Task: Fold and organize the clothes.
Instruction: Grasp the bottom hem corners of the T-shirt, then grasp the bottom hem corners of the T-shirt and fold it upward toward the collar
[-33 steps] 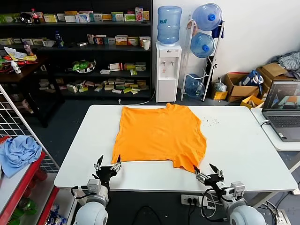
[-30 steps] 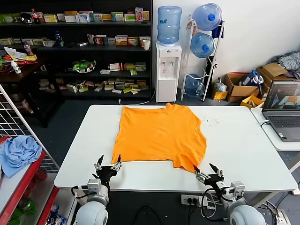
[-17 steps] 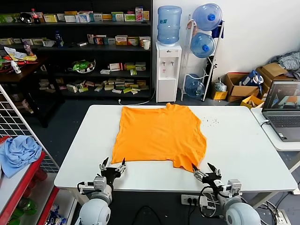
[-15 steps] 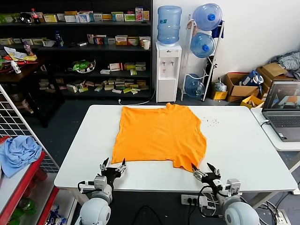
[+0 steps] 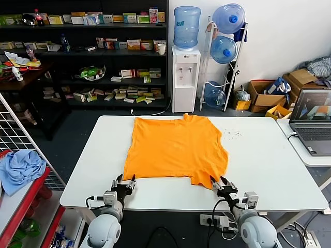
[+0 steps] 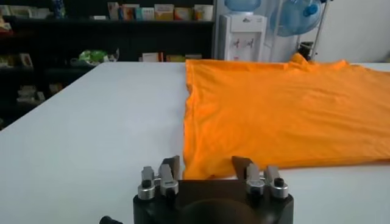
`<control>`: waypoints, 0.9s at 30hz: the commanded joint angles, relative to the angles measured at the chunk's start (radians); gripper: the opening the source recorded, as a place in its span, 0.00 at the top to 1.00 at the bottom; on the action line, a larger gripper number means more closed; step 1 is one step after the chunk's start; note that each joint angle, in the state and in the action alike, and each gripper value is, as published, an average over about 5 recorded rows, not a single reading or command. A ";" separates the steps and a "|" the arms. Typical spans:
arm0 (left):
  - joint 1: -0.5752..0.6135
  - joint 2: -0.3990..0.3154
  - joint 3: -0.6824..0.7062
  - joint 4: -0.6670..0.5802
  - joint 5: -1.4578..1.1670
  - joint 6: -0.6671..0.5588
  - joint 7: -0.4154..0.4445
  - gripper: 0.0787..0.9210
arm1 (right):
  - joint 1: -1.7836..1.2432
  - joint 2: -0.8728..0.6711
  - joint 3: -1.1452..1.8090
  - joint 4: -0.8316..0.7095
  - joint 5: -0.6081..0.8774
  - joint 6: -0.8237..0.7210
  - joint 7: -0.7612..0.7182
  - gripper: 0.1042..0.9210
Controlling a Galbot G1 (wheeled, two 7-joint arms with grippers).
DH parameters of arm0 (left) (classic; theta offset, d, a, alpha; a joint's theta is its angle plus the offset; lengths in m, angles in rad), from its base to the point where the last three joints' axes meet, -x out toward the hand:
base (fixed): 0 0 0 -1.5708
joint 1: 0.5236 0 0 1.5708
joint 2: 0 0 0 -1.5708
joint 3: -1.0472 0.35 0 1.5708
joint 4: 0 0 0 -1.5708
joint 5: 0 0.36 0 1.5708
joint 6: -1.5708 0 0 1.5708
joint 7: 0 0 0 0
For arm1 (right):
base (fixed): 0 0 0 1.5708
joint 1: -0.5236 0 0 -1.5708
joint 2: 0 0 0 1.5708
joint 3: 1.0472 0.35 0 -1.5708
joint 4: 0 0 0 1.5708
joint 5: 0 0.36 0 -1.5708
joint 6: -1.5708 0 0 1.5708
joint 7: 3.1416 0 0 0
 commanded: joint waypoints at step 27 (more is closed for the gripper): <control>0.191 0.116 -0.015 -0.258 0.019 -0.017 -0.010 0.98 | -0.254 -0.068 0.054 0.276 -0.147 -0.002 0.019 0.98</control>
